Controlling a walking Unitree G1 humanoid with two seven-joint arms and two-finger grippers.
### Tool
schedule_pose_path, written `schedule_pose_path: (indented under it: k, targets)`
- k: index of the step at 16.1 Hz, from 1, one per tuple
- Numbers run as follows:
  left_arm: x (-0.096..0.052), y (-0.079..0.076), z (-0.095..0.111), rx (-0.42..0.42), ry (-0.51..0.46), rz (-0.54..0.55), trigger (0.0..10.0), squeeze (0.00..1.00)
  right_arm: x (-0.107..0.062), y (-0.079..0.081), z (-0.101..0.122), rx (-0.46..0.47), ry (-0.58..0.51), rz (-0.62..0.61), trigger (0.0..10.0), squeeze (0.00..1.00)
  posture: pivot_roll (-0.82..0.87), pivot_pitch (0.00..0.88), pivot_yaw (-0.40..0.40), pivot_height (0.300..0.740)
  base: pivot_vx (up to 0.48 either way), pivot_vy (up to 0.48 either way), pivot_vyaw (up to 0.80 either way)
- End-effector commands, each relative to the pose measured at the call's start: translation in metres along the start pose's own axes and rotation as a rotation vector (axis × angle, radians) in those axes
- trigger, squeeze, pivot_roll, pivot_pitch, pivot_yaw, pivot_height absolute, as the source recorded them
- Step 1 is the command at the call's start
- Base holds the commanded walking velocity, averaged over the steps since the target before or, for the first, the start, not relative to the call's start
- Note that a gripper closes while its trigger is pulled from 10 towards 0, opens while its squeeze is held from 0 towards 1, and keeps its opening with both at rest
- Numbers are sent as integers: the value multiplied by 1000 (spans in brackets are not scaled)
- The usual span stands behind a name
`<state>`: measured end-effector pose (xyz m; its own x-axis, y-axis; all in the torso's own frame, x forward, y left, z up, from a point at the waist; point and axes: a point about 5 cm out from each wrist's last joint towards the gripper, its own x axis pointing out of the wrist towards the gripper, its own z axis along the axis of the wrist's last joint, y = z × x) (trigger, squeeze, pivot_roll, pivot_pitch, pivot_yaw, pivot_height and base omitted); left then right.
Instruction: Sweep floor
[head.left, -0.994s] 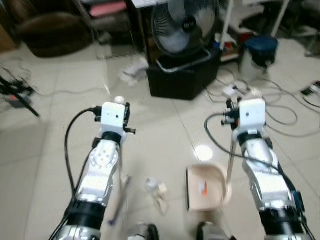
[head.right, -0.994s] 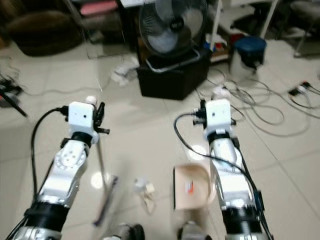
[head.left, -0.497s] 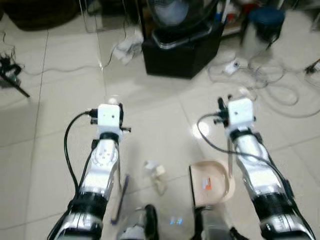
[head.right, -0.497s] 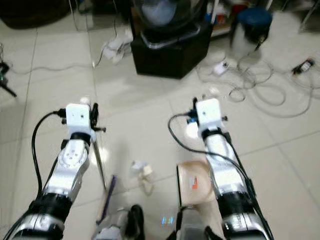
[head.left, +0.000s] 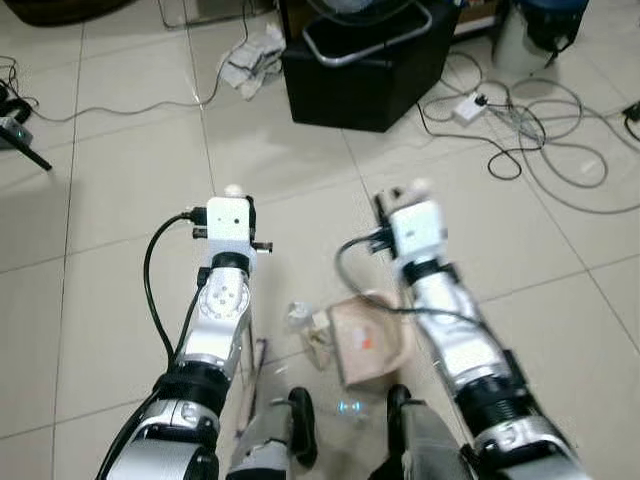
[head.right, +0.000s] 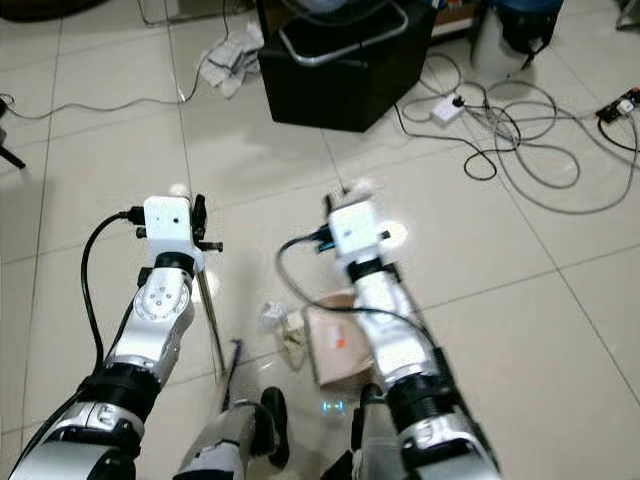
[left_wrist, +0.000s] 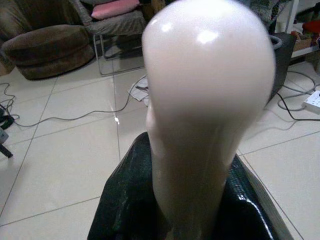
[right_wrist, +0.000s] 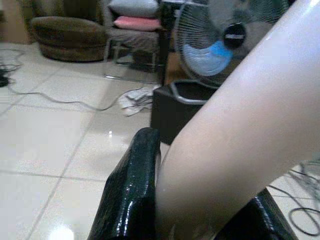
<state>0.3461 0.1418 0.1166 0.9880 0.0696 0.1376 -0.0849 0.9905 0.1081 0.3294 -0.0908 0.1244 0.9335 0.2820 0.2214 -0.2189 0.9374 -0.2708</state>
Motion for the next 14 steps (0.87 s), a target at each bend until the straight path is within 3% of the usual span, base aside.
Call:
schedule_pose_path:
  k: [1,3,6,8,9,10,14]
  targets:
    - [-3,4,-8,2,26,27,10000,0,-2,6,-1,-10,-14,13,10000,0,3,353,90,740,0,0,0]
    - [3,-7,-2,-72,19,45,10000,0,-5,18,-3,14,-19,42,10000,0,7,355,84,740,0,0,0]
    - [11,-25,16,-217,-25,13,10000,0,-5,21,-4,28,-17,39,10000,0,3,350,87,740,0,0,0]
    - [17,-45,37,-323,-83,-75,10000,0,-6,21,-5,35,-14,34,10000,0,3,346,95,740,0,0,0]
    - [17,-48,40,-334,-93,-98,10000,0,-6,21,-6,35,-13,33,10000,0,3,346,95,740,0,0,0]
    - [17,-59,50,-354,-127,-205,10000,0,-7,20,-7,35,-13,30,10000,0,3,338,98,740,0,0,0]
    - [16,-61,72,-350,-201,-378,10000,0,-6,17,-10,32,-6,22,10000,0,9,300,105,740,0,0,0]
